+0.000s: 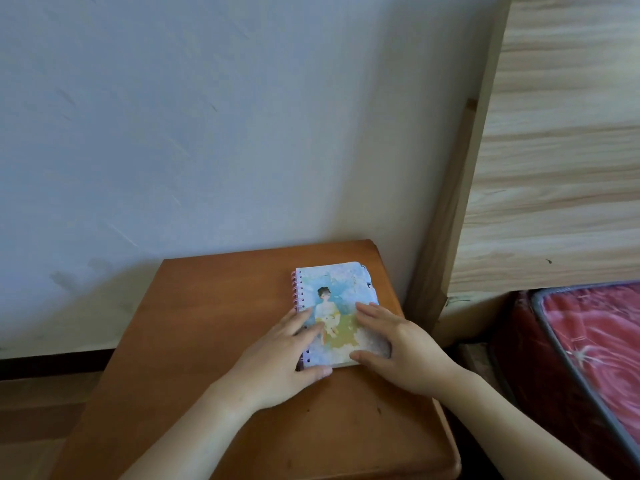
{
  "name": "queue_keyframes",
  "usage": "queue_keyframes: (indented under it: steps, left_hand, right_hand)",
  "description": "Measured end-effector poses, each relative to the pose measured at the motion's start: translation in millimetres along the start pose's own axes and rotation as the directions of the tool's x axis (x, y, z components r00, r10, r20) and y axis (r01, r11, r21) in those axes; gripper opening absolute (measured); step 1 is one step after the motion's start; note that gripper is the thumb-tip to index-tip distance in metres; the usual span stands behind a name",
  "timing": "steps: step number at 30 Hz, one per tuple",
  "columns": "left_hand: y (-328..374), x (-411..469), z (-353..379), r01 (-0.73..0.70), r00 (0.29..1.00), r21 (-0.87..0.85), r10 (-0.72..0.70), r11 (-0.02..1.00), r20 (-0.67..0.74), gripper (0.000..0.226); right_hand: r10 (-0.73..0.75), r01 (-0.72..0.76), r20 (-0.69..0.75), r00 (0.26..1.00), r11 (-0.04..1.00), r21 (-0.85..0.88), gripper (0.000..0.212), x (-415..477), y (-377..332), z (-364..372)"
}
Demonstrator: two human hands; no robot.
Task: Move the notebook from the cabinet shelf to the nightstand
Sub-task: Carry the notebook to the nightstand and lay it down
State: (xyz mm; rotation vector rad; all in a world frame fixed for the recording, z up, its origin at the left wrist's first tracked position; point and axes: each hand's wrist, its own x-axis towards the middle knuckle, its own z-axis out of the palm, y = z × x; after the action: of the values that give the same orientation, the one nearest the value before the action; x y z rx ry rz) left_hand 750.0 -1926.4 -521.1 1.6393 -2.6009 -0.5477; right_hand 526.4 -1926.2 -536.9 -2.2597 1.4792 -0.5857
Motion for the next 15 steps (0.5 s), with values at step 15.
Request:
queue_keyframes:
  steps: [15]
  left_hand:
    - [16.8, 48.2, -6.7, 0.019, 0.997, 0.126, -0.010, 0.992, -0.070, 0.059]
  right_hand:
    - [0.076, -0.074, 0.016, 0.997, 0.995, -0.069, 0.061, 25.3, 16.1, -6.2]
